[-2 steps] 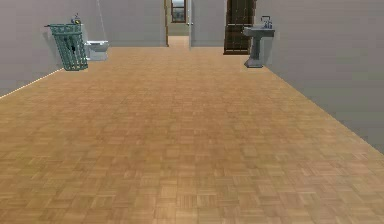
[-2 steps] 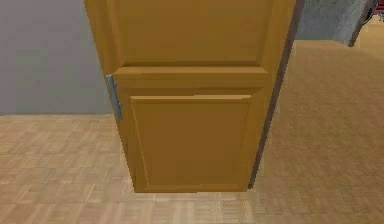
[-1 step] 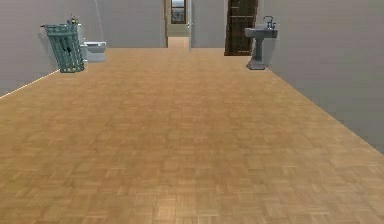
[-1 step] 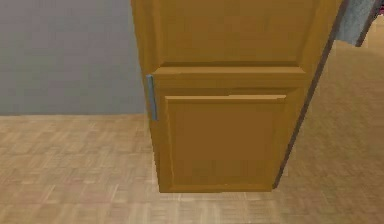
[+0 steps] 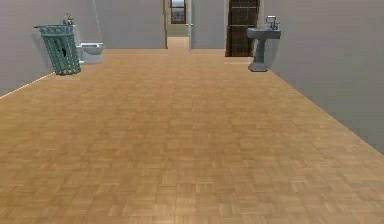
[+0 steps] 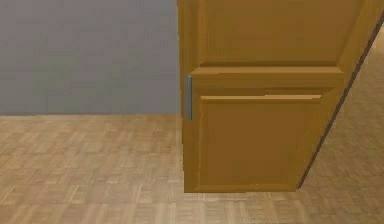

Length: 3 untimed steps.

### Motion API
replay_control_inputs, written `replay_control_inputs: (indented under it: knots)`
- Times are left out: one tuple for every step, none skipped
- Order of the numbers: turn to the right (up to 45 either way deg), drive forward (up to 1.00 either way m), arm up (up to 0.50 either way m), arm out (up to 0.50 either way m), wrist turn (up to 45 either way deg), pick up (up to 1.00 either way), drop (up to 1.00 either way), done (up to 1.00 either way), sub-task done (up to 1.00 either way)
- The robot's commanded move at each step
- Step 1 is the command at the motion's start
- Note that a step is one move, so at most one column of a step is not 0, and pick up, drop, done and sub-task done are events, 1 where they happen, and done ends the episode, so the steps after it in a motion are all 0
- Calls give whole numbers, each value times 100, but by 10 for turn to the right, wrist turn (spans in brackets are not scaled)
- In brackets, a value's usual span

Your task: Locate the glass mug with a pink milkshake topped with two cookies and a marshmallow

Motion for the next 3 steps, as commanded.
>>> replay_control_inputs:
  knots:
    - [30,0,0,0,0,0,0,0,0]
    - [0,100,0,0,0,0,0,0,0]
    - [0,100,0,0,0,0,0,0,0]
